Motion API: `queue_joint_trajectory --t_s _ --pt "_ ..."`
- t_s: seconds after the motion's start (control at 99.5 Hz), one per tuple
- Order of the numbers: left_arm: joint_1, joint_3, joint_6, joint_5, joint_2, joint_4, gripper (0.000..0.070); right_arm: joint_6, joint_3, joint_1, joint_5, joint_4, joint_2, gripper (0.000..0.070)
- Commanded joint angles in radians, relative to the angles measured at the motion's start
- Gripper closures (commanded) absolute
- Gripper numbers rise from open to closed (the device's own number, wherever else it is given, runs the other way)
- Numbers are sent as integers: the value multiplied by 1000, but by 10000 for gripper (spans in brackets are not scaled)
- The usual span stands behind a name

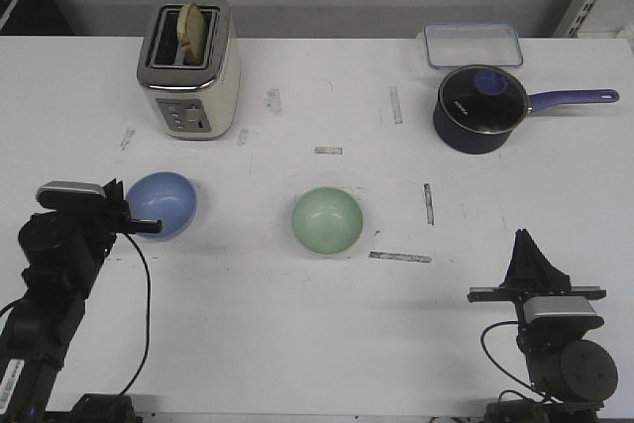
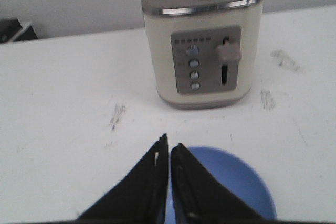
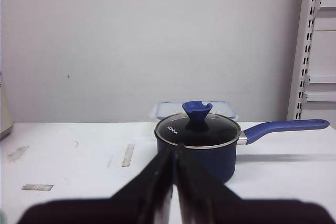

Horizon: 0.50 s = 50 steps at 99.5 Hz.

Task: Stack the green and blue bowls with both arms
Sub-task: 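Reach the left gripper forward to the rim of the blue bowl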

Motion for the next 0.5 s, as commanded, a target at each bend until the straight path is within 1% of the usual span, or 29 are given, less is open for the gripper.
queue_joint_trajectory --t_s 0.0,0.111,0.171,0.211,0.292,0.352,0.493 --pt "5 44 -13 -2 48 -26 699 -5 2 1 0 7 -5 699" --pt "11 106 -32 4 140 -138 699 -5 2 1 0 7 -5 698" --pt "19 141 -63 4 185 -193 699 -5 2 1 0 7 -5 698" --pt "27 165 -100 4 213 -226 699 -5 2 1 0 7 -5 698" --pt "42 209 -201 5 269 -266 699 -5 2 1 0 7 -5 698" --pt "56 239 -252 5 307 -272 699 -5 2 1 0 7 -5 698" --pt "99 319 -383 12 391 -363 699 -5 2 1 0 7 -5 699"
